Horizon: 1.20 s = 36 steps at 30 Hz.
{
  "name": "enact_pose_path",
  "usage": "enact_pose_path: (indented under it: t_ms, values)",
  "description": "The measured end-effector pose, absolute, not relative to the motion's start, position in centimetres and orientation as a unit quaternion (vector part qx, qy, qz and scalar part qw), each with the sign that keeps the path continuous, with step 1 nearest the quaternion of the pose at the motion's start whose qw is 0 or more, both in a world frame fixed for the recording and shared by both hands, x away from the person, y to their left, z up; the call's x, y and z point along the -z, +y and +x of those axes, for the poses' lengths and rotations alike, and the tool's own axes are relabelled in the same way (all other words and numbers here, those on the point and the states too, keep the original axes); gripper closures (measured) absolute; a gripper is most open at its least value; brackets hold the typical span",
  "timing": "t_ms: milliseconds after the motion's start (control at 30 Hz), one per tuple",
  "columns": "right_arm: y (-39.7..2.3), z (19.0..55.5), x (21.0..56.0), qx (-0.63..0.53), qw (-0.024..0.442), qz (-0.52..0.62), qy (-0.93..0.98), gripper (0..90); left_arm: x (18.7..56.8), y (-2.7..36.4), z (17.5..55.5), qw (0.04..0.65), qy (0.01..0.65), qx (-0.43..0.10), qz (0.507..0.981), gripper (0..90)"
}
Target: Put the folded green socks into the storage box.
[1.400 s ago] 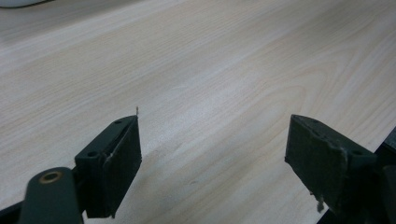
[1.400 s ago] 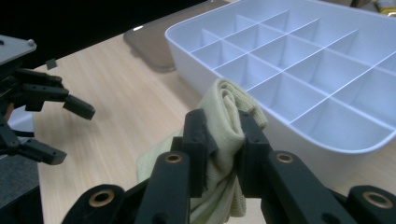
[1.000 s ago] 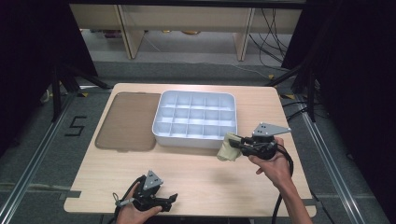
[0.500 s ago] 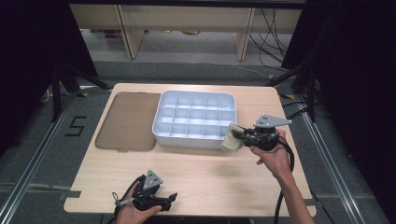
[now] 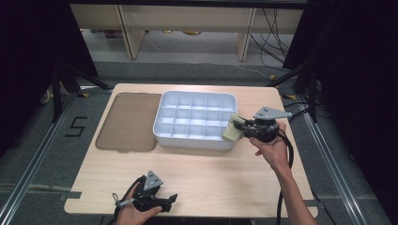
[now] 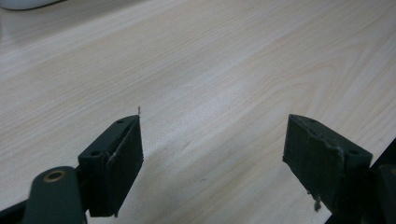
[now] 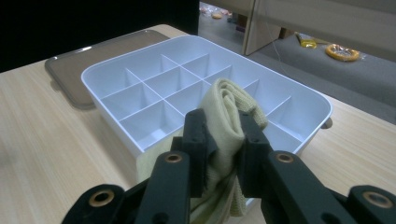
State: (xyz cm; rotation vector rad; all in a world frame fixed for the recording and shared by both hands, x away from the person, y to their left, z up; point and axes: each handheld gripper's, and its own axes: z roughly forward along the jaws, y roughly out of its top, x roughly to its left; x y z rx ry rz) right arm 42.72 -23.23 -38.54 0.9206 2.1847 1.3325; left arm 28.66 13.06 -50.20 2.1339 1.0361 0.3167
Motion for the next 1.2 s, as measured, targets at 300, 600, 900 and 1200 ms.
enact_pose_path:
  t_ms: [300,600,900,1200]
  values:
    - [-23.0,44.1,38.5,-0.475,0.233,0.332,0.781,76.8,50.2,13.0,28.7,0.368,0.409,-0.124,0.826,18.7]
    - [-22.8,45.2,38.6,-0.468,0.231,0.346,0.78,76.8,50.1,12.9,28.5,0.361,0.391,-0.122,0.838,16.4]
    - [-22.6,46.1,39.1,-0.456,0.228,0.351,0.785,76.7,50.1,12.9,28.5,0.353,0.382,-0.128,0.844,16.6]
    - [-21.8,46.9,40.1,-0.43,0.251,0.332,0.801,76.7,50.0,12.9,28.5,0.347,0.379,-0.12,0.85,16.9]
